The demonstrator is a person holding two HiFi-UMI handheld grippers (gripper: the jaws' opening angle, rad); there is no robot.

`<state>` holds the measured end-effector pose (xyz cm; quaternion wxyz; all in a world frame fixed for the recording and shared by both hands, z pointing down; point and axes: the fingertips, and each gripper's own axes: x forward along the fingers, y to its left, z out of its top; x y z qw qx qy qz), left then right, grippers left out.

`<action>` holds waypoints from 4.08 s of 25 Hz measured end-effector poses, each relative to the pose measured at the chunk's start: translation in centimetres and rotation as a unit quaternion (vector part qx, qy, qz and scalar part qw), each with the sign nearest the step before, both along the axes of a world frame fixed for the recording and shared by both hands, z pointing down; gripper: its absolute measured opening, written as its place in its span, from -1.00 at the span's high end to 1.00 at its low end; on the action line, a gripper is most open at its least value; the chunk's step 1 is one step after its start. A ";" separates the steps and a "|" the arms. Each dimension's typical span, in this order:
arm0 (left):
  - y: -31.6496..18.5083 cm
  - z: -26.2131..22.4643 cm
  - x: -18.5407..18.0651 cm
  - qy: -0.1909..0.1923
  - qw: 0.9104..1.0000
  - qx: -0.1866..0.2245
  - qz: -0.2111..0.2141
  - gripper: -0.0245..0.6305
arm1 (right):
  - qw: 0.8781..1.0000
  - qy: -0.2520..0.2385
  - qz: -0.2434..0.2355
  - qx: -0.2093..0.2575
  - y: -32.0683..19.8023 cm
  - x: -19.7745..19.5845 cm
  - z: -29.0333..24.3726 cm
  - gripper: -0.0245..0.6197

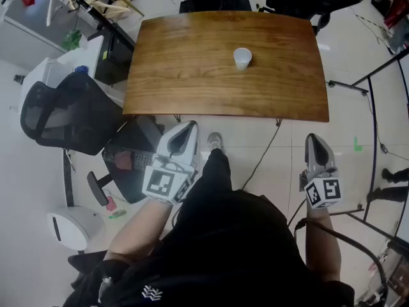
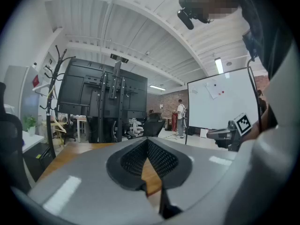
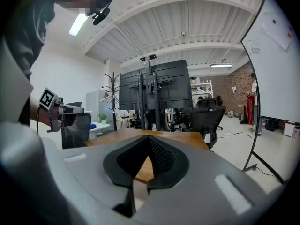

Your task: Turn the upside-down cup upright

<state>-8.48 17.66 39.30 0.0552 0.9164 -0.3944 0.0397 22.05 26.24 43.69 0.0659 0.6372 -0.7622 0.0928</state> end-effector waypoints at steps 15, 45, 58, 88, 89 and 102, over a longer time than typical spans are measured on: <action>-21.4 -2.6 0.9 0.008 0.996 0.019 0.089 0.93 | 1.000 0.006 0.008 -0.016 -20.6 -5.4 -2.9 0.92; -29.5 2.7 0.4 -0.030 0.997 -0.058 -0.037 0.93 | 0.963 -0.022 -0.117 -0.243 -32.8 -7.6 14.7 0.80; -29.1 2.9 -0.9 -0.053 0.996 -0.067 -0.040 0.93 | 0.946 -0.059 -0.120 -0.296 -33.0 -9.6 17.5 0.64; -28.0 1.3 -3.4 -0.033 0.997 -0.048 -0.057 0.93 | 0.947 0.110 -0.062 -0.296 -31.5 -7.1 17.6 0.81; -28.0 1.1 -3.6 -0.035 0.996 -0.046 -0.060 0.93 | 0.948 0.104 -0.064 -0.295 -31.7 -7.5 18.0 0.80; -27.6 -0.8 -4.6 -0.058 0.995 -0.026 -0.076 0.93 | 0.961 0.026 -0.088 -0.259 -32.9 -8.8 18.6 0.56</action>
